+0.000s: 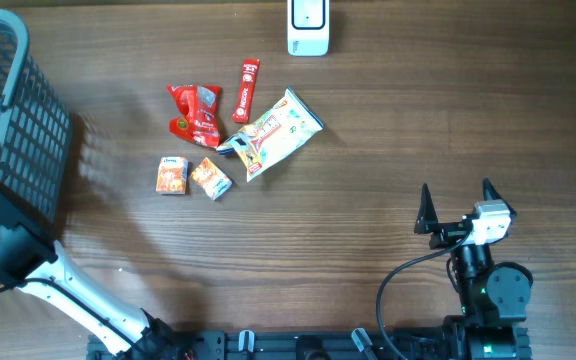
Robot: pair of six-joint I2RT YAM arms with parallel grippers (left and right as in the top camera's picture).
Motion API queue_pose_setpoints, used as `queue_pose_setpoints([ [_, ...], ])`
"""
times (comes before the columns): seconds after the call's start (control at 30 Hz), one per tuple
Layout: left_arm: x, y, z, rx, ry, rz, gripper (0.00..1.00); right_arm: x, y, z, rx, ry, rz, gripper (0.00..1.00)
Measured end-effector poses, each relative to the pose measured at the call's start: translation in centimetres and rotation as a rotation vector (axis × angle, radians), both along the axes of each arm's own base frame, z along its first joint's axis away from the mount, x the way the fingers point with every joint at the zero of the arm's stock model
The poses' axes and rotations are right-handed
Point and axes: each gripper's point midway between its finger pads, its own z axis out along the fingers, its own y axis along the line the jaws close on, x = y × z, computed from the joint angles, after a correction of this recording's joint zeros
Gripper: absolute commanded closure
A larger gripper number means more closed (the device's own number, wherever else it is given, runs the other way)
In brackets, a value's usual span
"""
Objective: Scan the item barcode
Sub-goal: 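Move the left gripper back into the basket toward the green tissue pack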
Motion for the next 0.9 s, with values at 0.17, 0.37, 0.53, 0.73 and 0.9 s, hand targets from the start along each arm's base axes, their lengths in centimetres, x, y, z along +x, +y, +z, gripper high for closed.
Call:
queue_pose_setpoints([
  [0.17,-0.5,0.8,-0.4,0.011,0.002,0.017,0.25,0.0,0.0,0.0,0.000,0.000,0.000,0.00],
  [0.37,-0.4,1.5,-2.0,-0.026,-0.077,0.048,0.29,0.0,0.0,0.0,0.000,0.000,0.000,0.00],
  [0.53,-0.4,1.8,-2.4,-0.043,-0.109,0.057,0.29,0.0,0.0,0.0,0.000,0.000,0.000,0.00],
  [0.73,-0.3,2.1,-2.4,-0.036,-0.127,0.060,0.30,0.0,0.0,0.0,0.000,0.000,0.000,0.00],
  [0.9,0.4,2.6,-2.4,-0.014,-0.161,0.057,0.30,0.0,0.0,0.0,0.000,0.000,0.000,0.00],
])
